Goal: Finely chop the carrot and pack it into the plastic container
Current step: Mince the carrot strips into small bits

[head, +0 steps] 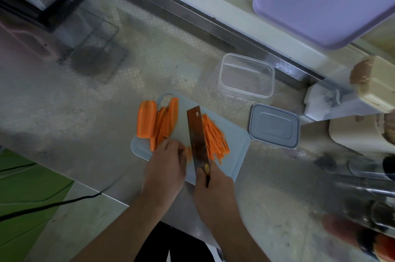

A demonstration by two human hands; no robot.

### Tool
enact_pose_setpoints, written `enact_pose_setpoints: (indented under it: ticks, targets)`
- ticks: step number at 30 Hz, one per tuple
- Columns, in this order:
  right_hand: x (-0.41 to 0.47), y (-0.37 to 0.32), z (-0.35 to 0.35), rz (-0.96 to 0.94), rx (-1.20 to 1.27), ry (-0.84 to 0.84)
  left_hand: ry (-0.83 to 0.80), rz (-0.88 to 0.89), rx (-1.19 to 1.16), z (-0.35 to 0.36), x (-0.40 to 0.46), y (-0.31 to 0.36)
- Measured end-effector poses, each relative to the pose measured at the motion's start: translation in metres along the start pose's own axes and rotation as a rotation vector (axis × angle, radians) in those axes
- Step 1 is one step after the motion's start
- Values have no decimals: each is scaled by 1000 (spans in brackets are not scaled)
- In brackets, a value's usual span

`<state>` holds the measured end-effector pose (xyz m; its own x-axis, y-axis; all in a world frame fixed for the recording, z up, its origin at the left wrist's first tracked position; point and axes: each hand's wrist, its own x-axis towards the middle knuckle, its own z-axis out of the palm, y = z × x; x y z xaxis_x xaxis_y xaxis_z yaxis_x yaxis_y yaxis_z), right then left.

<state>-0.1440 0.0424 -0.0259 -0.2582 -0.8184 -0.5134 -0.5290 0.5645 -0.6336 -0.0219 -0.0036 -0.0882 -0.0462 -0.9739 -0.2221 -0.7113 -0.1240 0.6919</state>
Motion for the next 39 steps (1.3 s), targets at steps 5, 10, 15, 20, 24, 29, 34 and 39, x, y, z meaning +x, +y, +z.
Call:
enact_pose_setpoints:
  ticks: [5,10,15,20,24,29,34,39]
  targets:
    - [13,3,-29,-1,3,58,12,-35,-3,14,6,18]
    - [29,19,-52,53,-12,114,-47,-125,-124,26,15,41]
    - [39,30,-65,54,-26,83,53,-187,-120,18,11,43]
    - [47,38,-71,12,-163,53,18,-258,25,14,2,48]
    - [44,37,-71,-23,-240,-29,-10,-306,-39,24,4,66]
    - [43,43,-78,-28,-148,-125,-42,-375,15,32,10,88]
    - [55,50,-93,-25,-118,-82,35,-287,253,47,16,99]
    - [62,50,-100,-43,-158,-135,119,-218,335,63,17,94]
